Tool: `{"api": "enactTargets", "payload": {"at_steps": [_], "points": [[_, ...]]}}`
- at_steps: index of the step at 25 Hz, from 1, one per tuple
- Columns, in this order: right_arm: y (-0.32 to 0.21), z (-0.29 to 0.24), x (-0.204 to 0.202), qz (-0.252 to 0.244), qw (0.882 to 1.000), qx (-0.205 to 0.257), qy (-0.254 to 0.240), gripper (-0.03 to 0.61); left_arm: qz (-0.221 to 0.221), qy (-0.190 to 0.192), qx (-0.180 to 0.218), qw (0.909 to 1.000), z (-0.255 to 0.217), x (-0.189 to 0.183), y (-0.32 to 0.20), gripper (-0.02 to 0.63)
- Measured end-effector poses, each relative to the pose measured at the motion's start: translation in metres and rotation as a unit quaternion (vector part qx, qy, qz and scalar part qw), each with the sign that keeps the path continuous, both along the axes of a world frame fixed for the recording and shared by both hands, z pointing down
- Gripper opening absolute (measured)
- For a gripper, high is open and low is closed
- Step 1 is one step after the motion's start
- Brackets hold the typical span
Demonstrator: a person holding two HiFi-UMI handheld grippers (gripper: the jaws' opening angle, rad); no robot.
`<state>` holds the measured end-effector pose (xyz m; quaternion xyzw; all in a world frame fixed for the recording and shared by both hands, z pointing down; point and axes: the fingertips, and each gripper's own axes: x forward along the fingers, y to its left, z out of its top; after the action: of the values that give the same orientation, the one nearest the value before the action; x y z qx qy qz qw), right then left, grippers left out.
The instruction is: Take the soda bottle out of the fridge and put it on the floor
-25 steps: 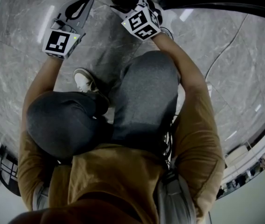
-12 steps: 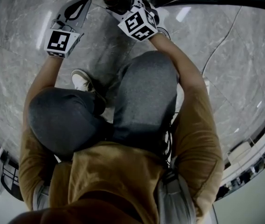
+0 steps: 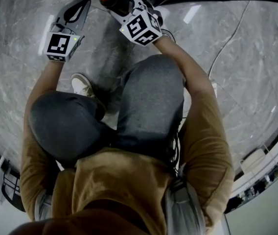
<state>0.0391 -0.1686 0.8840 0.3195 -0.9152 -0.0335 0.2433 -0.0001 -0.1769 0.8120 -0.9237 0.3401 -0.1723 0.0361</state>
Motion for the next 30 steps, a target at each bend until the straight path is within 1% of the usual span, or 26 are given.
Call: {"api": "enactTargets", "payload": {"at_steps": [6,10,13,17,21,26,30], "points": [[-0.008,-0.007,0.004,0.0,1.0,0.007,0.006,0.074,-0.001,-0.003,0.001,1.0,0.003,0.0,-0.008,0.002],[-0.011,-0.012,0.005,-0.004,1.0,0.016,0.024,0.024,-0.002,0.0,0.005,1.0,0.003,0.0,-0.013,0.002],[-0.016,-0.016,0.008,0.002,0.999,0.021,0.036,0.012,0.009,-0.006,0.012,0.9999,0.004,0.006,-0.017,0.002],[-0.02,-0.023,0.011,0.011,0.998,0.031,0.05,0.005,0.03,-0.004,0.027,0.9992,-0.002,0.015,-0.02,0.002],[-0.022,-0.024,0.013,0.012,0.998,0.03,0.061,0.002,0.038,0.003,0.036,0.9986,0.0,0.02,-0.024,0.002],[-0.026,-0.029,0.02,0.031,0.998,0.007,0.059,0.002,0.043,0.019,0.037,0.9982,-0.005,0.025,-0.027,0.002],[-0.031,-0.043,0.019,0.048,0.997,0.003,0.065,0.001,0.031,0.025,0.011,0.9992,-0.025,0.017,-0.03,0.002]]}}
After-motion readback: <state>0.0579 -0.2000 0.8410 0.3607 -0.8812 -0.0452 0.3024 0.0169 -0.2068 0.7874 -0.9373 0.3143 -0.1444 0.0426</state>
